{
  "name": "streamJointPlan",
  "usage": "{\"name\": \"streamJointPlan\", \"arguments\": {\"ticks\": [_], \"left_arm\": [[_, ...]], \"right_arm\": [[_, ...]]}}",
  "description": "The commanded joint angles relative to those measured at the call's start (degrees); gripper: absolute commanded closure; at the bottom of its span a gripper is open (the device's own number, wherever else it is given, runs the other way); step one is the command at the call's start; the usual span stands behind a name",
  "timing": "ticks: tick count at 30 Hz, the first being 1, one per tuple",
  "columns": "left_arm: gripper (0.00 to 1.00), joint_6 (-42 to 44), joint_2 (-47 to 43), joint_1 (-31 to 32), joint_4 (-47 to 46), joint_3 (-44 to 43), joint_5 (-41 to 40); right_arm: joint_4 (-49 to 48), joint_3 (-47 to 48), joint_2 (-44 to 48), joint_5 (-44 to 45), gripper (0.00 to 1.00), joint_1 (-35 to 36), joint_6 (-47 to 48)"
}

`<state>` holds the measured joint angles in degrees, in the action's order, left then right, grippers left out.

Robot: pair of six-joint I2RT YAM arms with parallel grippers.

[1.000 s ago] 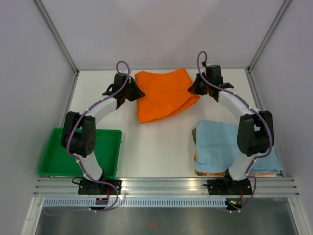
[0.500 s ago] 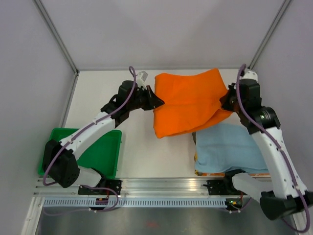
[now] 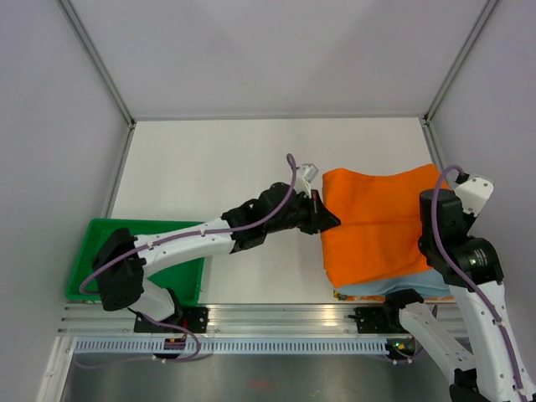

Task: Fold and stack the trousers
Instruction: Neatly place the folded trousers to the corner

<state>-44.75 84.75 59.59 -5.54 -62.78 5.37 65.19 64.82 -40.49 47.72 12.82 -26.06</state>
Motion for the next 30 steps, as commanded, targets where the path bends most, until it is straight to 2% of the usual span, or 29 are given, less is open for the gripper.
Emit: {"name": "streamJointPlan", "arguments": {"ticks": [1,3,4,6,10,12,13,14,16,19,22,26,30], "left_arm": [[0.98,-0.3,2.0,1.8,-0.5,0.2,-5.1],[0.98,0.2,3.8,2.5,-1.6,-0.5,-7.5],[0.98,0.4,4.4,2.6,-2.1,-0.8,-7.7],[0.98,0.9,6.6,2.5,-2.4,-1.4,-8.6],[0.98,0.5,10.0,2.6,-4.2,-1.5,-7.3],[0.98,0.1,11.3,2.6,-5.0,-1.2,-5.9],[0.98,0.0,11.6,2.6,-5.4,-0.9,-5.6],[0.98,0.0,11.8,2.6,-5.6,-0.7,-5.6],[0.98,0.1,12.1,2.7,-6.2,-0.4,-4.1],[0.98,0.2,12.5,2.7,-5.5,-0.8,-3.6],[0.98,-0.2,12.5,2.7,-5.5,-0.1,-4.6],[0.98,-0.9,13.5,2.7,-5.5,0.7,-4.5],[0.98,-1.2,14.0,2.7,-4.0,1.2,-4.0]], "right_arm": [[-5.5,-3.6,-2.2,34.7,1.0,-2.4,10.7],[-6.5,-7.0,-2.3,36.1,1.0,-2.4,8.9],[-7.8,-8.3,-1.5,34.0,1.0,-2.4,9.9],[-10.9,-12.9,-2.0,33.0,1.0,-3.1,15.9],[-7.8,-18.6,-6.3,38.4,1.0,-9.7,15.8],[-11.6,-18.9,-3.1,37.4,1.0,-13.9,16.0],[-15.1,-18.9,-1.2,35.3,1.0,-15.0,23.1],[-24.7,-19.8,0.9,32.8,1.0,-16.7,30.1],[-30.8,-20.3,3.6,30.6,1.0,-18.3,45.0],[-34.8,-19.2,2.6,24.8,1.0,-22.3,53.8],[-30.8,-15.2,0.6,19.8,1.0,-25.3,46.5],[-25.3,-15.6,-0.5,19.2,1.0,-25.3,41.9],[-19.2,-17.6,2.9,19.6,1.0,-25.3,38.6]]}}
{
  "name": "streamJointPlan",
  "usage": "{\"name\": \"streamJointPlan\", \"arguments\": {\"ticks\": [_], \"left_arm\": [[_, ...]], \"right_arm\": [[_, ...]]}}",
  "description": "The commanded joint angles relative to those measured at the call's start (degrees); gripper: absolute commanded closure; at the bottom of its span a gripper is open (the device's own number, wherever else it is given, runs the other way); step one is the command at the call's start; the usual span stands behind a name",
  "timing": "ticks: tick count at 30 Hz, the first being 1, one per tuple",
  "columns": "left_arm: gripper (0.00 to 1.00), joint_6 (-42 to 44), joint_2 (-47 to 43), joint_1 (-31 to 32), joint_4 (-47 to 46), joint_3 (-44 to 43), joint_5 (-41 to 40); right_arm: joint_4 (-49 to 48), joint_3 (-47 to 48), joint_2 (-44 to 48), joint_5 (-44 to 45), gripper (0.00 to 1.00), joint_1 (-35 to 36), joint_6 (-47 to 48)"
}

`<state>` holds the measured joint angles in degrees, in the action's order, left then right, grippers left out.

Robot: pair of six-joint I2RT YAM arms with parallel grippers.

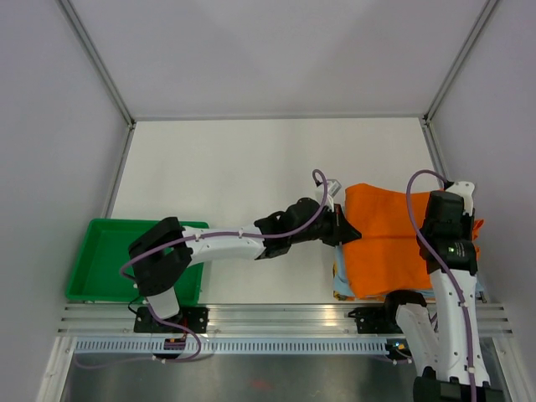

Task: Fold and stack the trousers
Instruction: Neatly place the folded trousers to the corner

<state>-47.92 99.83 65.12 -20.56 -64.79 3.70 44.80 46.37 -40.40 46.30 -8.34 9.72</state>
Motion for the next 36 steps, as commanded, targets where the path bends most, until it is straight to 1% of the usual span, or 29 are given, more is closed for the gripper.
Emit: {"name": "streamJointPlan", "arguments": {"ticks": [1,2,3,5,6,7,9,11,14,15,16,18,19,20,21,22,23,24,25,26,27,28,29,30,31,32,33,34,36], "left_arm": [[0.98,2.0,-1.3,-2.8,11.4,3.5,-2.7],[0.98,2.0,-2.0,-2.8,11.8,4.1,-3.4],[0.98,2.0,-2.2,-2.9,11.9,4.6,-3.4],[0.98,2.1,-2.3,-3.4,12.8,4.3,-5.0],[0.98,2.1,-2.3,-3.8,13.9,4.1,-4.9],[0.98,1.9,-2.4,-4.0,14.2,4.1,-4.8],[0.98,1.5,-3.3,-4.7,14.2,5.3,-5.0],[0.98,1.7,-4.1,-4.8,13.9,6.2,-5.5],[0.98,1.5,-3.8,-4.7,11.4,8.0,-4.1],[0.98,1.3,-3.2,-4.7,10.8,8.3,-4.0],[0.98,1.4,-2.2,-4.7,10.7,8.2,-4.0],[0.98,2.2,-1.5,-4.8,10.7,7.8,-4.0],[0.98,2.6,-1.3,-4.7,11.0,7.6,-2.2],[0.96,2.9,-1.3,-4.8,11.2,7.1,-1.9],[0.91,4.0,-1.4,-4.7,11.4,6.9,-1.4],[0.87,4.4,-1.6,-4.7,11.9,6.5,-0.9],[0.76,4.9,-2.1,-4.7,12.7,6.0,-0.7],[0.68,5.6,-2.4,-4.7,13.3,5.7,-0.7],[0.61,6.0,-2.9,-4.7,14.0,5.5,-1.2],[0.51,6.5,-4.1,-4.7,15.4,4.9,-1.5],[0.45,7.4,-4.9,-4.7,16.3,4.7,-1.9],[0.38,7.8,-5.9,-4.7,17.3,4.3,-2.7],[0.25,8.3,-6.8,-4.7,19.0,3.8,-3.1],[0.22,9.3,-9.1,-4.7,19.6,3.5,-3.4],[0.19,9.9,-10.3,-4.7,20.1,3.3,-3.4],[0.14,10.2,-11.5,-4.7,20.2,2.6,-3.4],[0.13,11.0,-13.5,-4.8,22.7,2.0,-3.9],[0.12,11.4,-14.4,-4.8,23.7,1.6,-5.4],[0.12,12.1,-16.2,-4.8,25.2,0.5,-5.7]], "right_arm": [[3.4,1.3,3.7,21.5,1.0,-4.1,2.1],[5.1,1.2,4.7,21.8,1.0,-4.1,2.5],[5.2,0.9,7.3,21.6,1.0,-4.1,5.5],[4.8,-0.1,10.1,21.5,1.0,-4.1,7.9],[5.8,-0.3,11.7,20.0,1.0,-4.1,7.6],[7.0,-1.0,12.2,19.4,1.0,-4.1,5.2],[9.9,-2.3,12.5,18.1,1.0,-4.1,3.1],[10.7,-4.3,12.8,17.9,1.0,-4.1,2.1],[10.9,-5.3,13.2,17.6,1.0,-4.1,1.4],[11.1,-5.5,13.2,17.5,0.97,-4.1,1.4],[11.2,-5.9,13.2,17.6,0.85,-4.1,1.6],[10.9,-5.9,13.0,18.0,0.66,-4.1,2.3],[10.3,-4.5,12.9,18.7,0.52,-4.1,2.3],[9.5,-3.6,12.3,19.2,0.44,-4.1,2.8],[8.7,-0.3,11.5,19.5,0.38,-4.1,3.4],[7.7,2.0,10.7,19.4,0.24,-4.1,3.9],[6.8,4.5,8.4,19.3,0.18,-4.0,5.6],[6.1,9.8,7.2,19.0,0.16,-3.4,6.6],[5.8,13.2,5.9,17.0,0.15,-3.0,7.2],[6.8,16.4,2.4,15.2,0.15,-2.5,7.3],[8.3,23.2,0.4,12.4,0.15,-1.5,6.9],[11.7,26.7,-1.3,10.0,0.15,-1.2,6.0],[13.5,29.9,-5.1,4.8,0.15,-1.2,4.7],[15.3,35.5,-7.0,1.5,0.15,-1.2,1.7],[18.5,37.7,-10.0,-5.0,0.14,-1.3,0.1],[19.3,39.3,-11.2,-8.1,0.14,-1.3,-1.5],[19.5,40.7,-11.9,-11.3,0.14,-1.2,-3.3],[18.0,40.3,-12.0,-17.2,0.13,-1.2,-6.2],[15.3,37.2,-10.6,-22.1,0.13,-1.2,-8.9]]}}
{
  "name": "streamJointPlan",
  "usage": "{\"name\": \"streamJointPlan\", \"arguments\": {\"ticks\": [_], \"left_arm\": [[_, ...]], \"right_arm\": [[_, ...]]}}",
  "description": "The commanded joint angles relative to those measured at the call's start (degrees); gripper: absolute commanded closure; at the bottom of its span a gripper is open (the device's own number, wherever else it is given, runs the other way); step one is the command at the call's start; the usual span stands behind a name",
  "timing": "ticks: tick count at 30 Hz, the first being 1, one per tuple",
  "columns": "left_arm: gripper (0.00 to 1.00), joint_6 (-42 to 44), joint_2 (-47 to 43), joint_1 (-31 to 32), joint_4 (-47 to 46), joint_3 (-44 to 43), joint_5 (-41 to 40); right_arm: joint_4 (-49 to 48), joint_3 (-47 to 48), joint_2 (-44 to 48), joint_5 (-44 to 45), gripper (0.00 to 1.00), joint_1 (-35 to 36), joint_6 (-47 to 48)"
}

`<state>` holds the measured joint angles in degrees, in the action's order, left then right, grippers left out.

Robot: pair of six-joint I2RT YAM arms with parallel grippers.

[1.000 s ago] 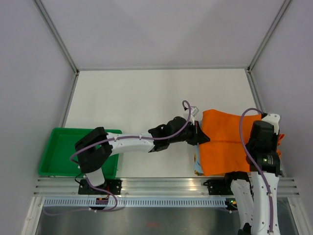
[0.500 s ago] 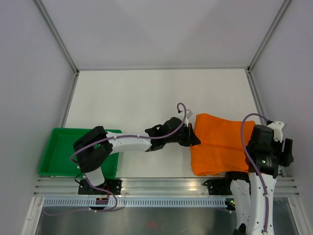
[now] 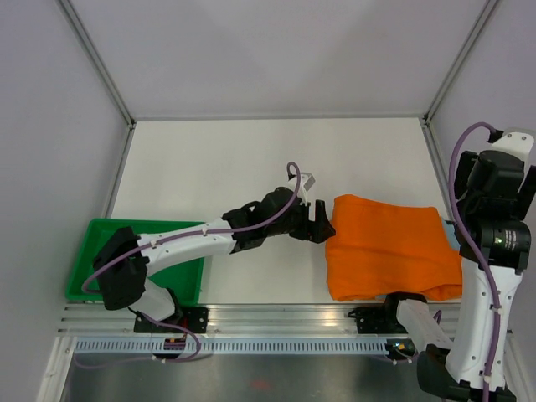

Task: Fold and stack the trousers
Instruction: Neatly place the folded trousers to the corner

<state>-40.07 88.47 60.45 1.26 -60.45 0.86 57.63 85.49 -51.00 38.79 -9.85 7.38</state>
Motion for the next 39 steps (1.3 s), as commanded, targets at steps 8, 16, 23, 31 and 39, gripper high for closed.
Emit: {"name": "streamJointPlan", "arguments": {"ticks": [8,16,23,31,39], "left_arm": [[0.41,-2.8,-3.1,-0.4,5.4,-2.9,-1.9],[0.98,-7.6,4.6,-0.5,0.6,-1.8,3.1],[0.98,-8.2,13.7,-0.2,0.6,-6.3,7.7],[0.98,-8.4,17.4,-0.1,-0.9,-8.0,8.7],[0.98,-5.0,17.7,-0.2,-0.8,-6.7,6.7]], "right_arm": [[-5.8,-15.5,2.1,-31.0,0.53,0.3,-3.9],[-10.2,-26.0,1.4,-17.3,1.0,0.2,-2.2],[-12.7,-28.6,-9.6,-18.9,1.0,0.1,3.4],[-16.3,-35.1,-13.3,-17.0,1.0,0.1,14.1],[-21.8,-52.0,-6.1,-31.4,1.0,-2.2,25.0]]}}
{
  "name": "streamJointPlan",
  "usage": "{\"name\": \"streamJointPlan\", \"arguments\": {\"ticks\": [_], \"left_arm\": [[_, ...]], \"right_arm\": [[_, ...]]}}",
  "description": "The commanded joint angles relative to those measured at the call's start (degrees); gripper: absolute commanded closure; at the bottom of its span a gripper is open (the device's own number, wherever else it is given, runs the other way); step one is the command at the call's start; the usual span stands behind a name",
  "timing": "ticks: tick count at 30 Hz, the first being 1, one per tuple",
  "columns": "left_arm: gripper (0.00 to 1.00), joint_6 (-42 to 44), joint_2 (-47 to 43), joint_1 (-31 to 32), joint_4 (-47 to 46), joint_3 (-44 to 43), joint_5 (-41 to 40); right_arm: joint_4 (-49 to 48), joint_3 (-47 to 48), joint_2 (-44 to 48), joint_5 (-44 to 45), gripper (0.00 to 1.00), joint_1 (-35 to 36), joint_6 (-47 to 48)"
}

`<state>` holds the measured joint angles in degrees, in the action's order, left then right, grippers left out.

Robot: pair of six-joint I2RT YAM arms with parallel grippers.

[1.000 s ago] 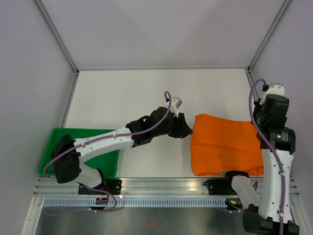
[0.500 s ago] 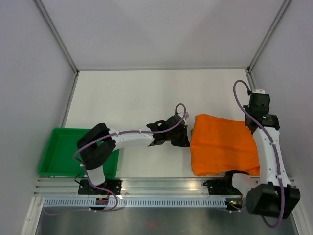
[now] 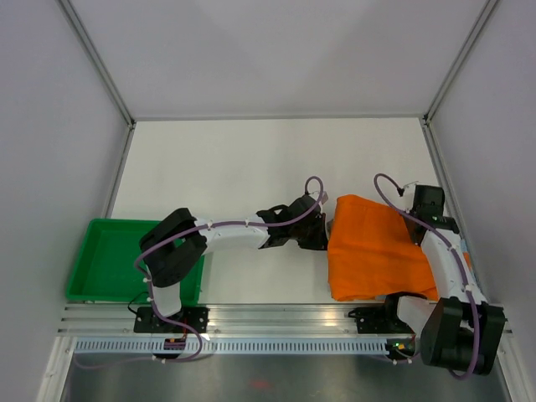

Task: Fold and stack the trousers
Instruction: Neatly place the folded trousers to the corner

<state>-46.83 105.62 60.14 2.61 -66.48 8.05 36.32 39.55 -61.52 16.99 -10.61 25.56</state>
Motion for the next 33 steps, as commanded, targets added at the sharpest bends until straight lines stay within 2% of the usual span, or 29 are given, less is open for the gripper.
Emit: {"name": "streamJointPlan", "arguments": {"ticks": [1,2,4,8,17,20,26,30,33], "left_arm": [[0.98,1.7,0.5,0.2,-2.3,-0.4,-0.8],[0.98,1.8,0.8,0.2,-2.3,-0.4,-0.8],[0.98,2.0,1.4,0.1,-4.0,-1.1,-0.7],[0.98,1.8,4.6,0.3,-4.2,-3.4,0.9],[0.98,1.4,9.0,0.5,-4.5,-7.0,2.9],[0.98,1.7,10.5,1.1,-5.0,-8.8,3.2],[0.98,2.7,13.2,2.3,-3.3,-13.1,1.8],[0.98,3.7,13.0,2.4,-0.7,-12.6,0.5],[0.98,6.2,8.9,2.0,2.6,-9.6,-4.0]], "right_arm": [[-1.6,-7.9,6.0,-10.4,1.0,-1.8,7.4],[-3.0,-10.8,7.4,-10.7,1.0,-3.0,9.0],[-5.9,-10.8,9.3,-9.4,1.0,-4.2,9.6],[-8.6,-9.8,4.8,-6.4,1.0,-6.4,11.3],[-19.7,-13.6,2.5,-0.9,1.0,-8.2,12.4],[-23.9,-12.6,1.1,4.4,1.0,-8.9,10.5],[-27.3,-9.1,0.3,3.4,1.0,-13.6,5.3],[-25.2,-6.1,2.6,0.4,1.0,-11.4,7.4],[-24.1,-1.3,6.2,0.1,1.0,-6.9,6.7]]}}
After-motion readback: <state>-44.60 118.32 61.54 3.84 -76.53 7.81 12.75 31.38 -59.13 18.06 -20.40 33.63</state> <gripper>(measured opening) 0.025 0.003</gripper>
